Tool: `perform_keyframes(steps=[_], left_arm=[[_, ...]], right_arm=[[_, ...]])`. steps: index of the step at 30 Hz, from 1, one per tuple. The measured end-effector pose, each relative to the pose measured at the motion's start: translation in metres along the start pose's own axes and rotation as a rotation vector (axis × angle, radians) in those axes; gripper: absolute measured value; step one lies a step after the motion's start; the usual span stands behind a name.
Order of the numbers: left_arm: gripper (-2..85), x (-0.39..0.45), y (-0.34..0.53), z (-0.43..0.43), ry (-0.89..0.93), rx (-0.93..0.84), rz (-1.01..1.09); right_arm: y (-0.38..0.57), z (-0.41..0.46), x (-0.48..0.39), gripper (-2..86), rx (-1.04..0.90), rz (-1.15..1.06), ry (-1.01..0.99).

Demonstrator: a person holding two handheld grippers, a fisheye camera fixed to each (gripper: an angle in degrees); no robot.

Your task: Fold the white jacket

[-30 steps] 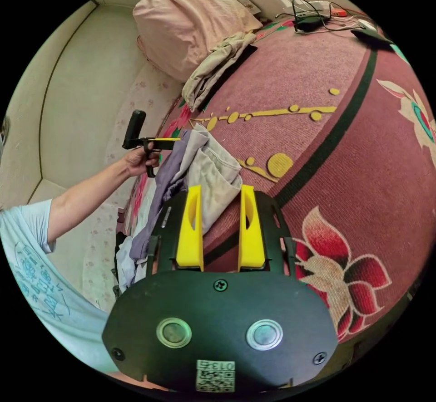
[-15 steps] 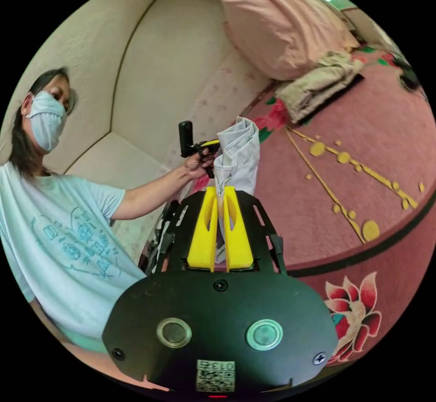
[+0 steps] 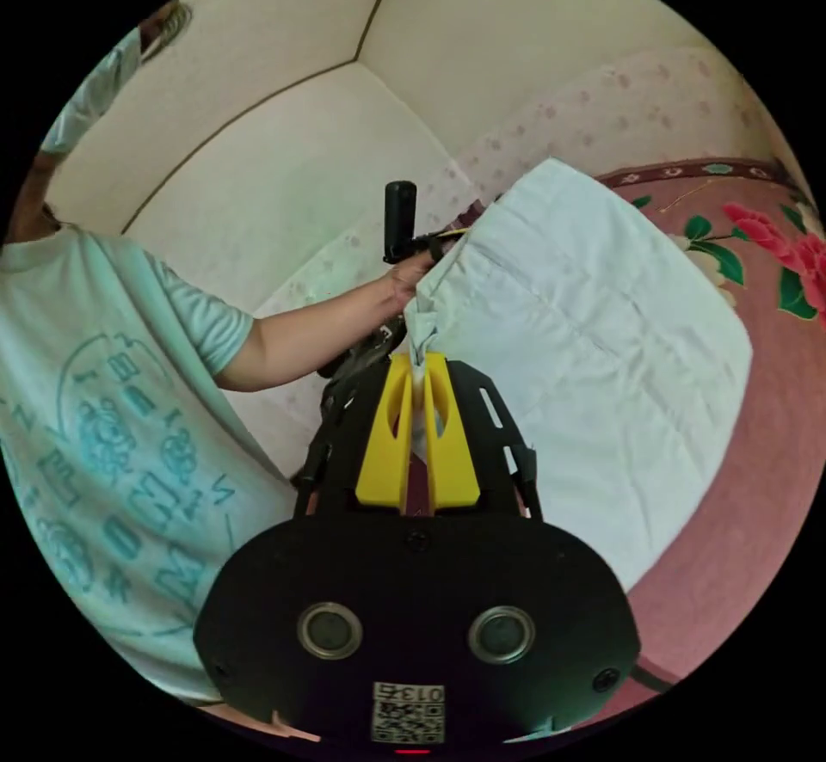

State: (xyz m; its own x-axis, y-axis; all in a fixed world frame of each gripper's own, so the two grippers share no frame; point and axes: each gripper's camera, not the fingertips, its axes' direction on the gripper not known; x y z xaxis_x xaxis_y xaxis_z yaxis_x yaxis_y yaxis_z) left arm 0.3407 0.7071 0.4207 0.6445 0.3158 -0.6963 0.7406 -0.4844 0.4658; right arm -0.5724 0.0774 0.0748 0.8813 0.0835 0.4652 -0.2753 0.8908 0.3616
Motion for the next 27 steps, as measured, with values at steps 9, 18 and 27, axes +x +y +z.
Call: perform_keyframes(steps=[9, 18, 27], left_arm=[[-0.2, -0.074, 0.129, -0.04, -0.096, -0.067, -0.32], [-0.3, -0.055, 0.125, -0.07, -0.447, -0.184, -0.409], [-0.3, 0.031, 0.016, 0.04, -0.357, -0.319, 0.09]], right_arm=[[-0.031, 0.21, -0.007, 1.3, -0.392, -0.116, 0.071], [-0.039, 0.27, 0.005, 1.4, -0.576, -0.031, 0.141], [-0.06, 0.268, -0.027, 1.7, -0.583, -0.027, 0.187]])
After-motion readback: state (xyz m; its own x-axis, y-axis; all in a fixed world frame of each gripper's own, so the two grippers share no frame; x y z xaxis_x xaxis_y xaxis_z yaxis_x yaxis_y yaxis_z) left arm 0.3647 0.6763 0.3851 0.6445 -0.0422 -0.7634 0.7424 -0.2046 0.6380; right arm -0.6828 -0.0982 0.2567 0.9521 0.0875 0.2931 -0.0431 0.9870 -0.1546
